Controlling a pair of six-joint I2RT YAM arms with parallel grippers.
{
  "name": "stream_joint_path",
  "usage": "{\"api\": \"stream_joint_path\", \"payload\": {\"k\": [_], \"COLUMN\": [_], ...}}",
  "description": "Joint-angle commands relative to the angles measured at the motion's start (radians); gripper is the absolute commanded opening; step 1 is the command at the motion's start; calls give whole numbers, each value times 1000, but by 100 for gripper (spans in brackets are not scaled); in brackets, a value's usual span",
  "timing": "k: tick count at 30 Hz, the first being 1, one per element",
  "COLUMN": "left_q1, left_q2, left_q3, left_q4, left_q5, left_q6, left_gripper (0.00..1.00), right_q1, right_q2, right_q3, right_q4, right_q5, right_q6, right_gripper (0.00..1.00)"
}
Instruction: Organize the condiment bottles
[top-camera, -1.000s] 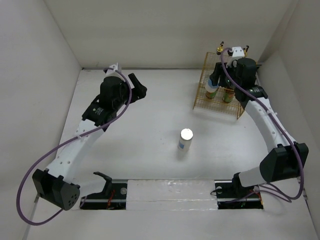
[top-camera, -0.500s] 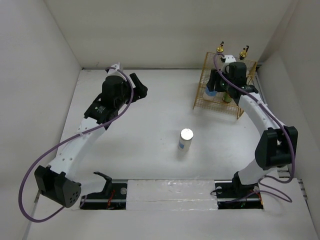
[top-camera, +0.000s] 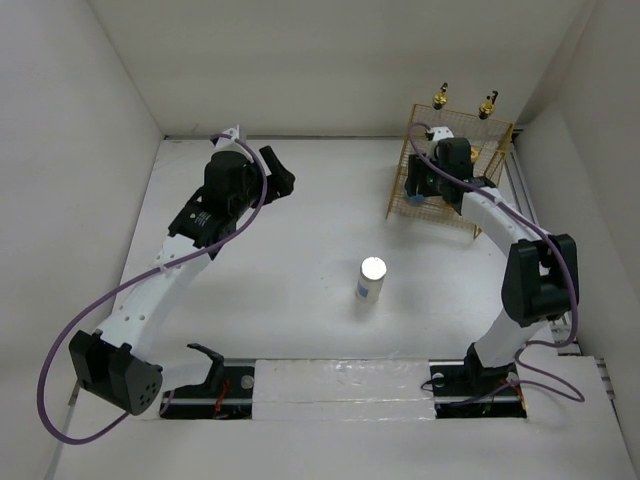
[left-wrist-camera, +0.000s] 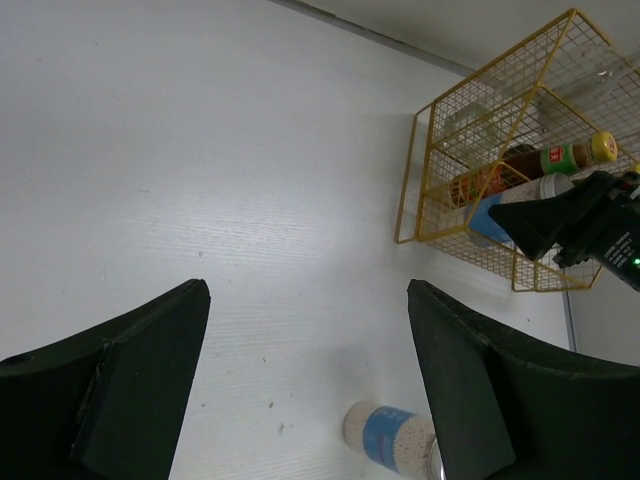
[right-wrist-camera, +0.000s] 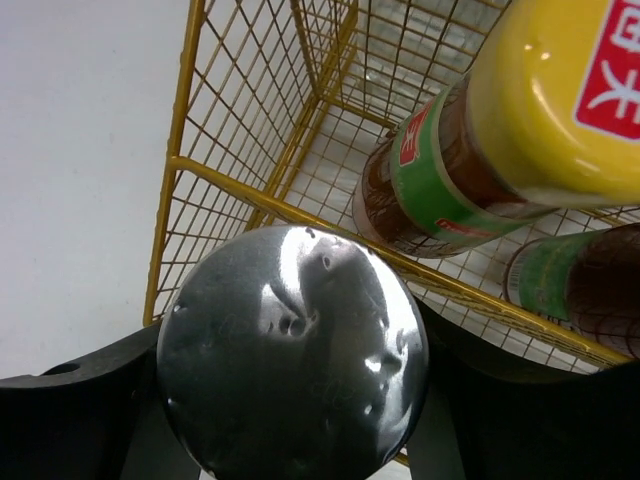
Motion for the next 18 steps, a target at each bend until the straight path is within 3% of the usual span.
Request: {"api": "stream_joint_path", "payload": {"k": [1,3,8,16,17,18], "left_q1": [-3,-3,-3,-3,-3,-3], "left_q2": [-2,-2,-2,-11,-11,-11], "left_q3": [2,2,22,34,43,43], "left_q4": [38,38,28,19,10,10], "left_q5": [-22,-31,-42,-60,-60,-60], "left_q6": [11,20,20,29,38,38], "left_gripper": [77,78,79,81,81,81], "right_q1": [21,32,55,153,173,199], "right_q2": [-16,-42,-151,-444,-502,-531], "right_q3": [2,2,35,-46,-95,-124], "right_q4": [70,70,-34,-117,-117,-129], "right_q5": [11,11,58,115,97,63], "right_q6": [42,42,42,42,31,31], "right_gripper": [66,82,100,100,98,89]}}
